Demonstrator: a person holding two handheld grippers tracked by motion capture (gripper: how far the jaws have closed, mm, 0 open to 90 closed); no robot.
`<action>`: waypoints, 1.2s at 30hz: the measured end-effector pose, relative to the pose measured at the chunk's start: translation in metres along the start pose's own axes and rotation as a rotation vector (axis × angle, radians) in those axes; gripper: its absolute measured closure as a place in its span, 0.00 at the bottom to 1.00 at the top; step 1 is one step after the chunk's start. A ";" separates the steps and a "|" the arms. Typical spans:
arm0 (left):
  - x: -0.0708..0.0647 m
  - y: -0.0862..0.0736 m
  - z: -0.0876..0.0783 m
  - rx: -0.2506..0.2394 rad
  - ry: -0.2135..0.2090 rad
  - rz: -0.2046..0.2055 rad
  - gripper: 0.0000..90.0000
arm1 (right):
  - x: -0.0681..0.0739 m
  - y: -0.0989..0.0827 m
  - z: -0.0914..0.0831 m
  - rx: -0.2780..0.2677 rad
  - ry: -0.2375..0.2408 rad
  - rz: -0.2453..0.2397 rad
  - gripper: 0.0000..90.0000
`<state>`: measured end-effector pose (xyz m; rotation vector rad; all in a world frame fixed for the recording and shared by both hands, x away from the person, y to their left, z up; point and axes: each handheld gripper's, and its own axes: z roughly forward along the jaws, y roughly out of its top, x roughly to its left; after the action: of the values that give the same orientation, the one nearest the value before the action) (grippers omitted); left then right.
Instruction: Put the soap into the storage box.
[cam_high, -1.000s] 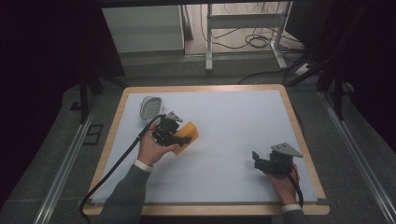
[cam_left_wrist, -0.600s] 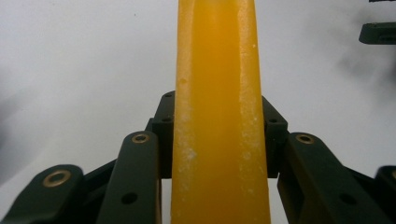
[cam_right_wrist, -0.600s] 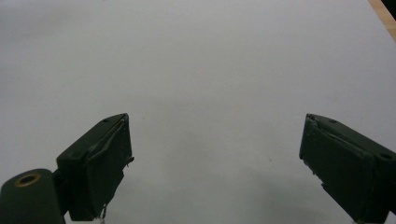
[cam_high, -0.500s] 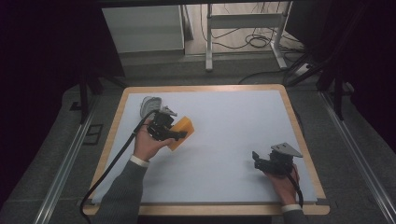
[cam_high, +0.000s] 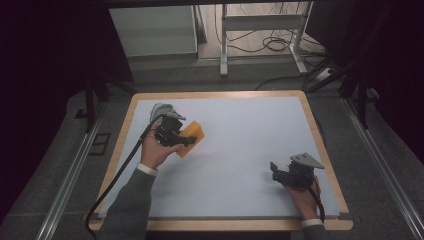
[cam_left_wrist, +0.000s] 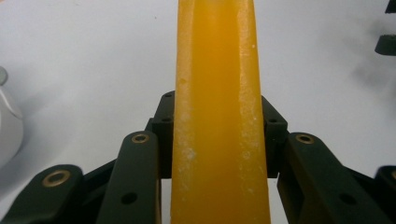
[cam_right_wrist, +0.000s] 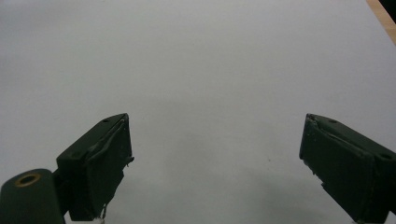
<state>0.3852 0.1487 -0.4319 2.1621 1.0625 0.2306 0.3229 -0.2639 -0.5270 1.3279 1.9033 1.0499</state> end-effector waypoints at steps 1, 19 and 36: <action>0.001 0.000 0.000 0.000 -0.002 -0.004 0.68 | 0.000 0.000 0.000 0.000 0.000 0.000 0.11; 0.015 0.004 -0.008 -0.026 0.021 -0.033 0.68 | 0.000 0.000 0.000 0.000 -0.001 0.000 0.11; 0.025 0.006 -0.016 -0.046 0.037 -0.055 0.68 | 0.000 0.000 0.000 0.001 -0.002 -0.001 0.11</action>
<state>0.3983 0.1734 -0.4202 2.0920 1.1251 0.2684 0.3228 -0.2636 -0.5271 1.3276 1.9027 1.0469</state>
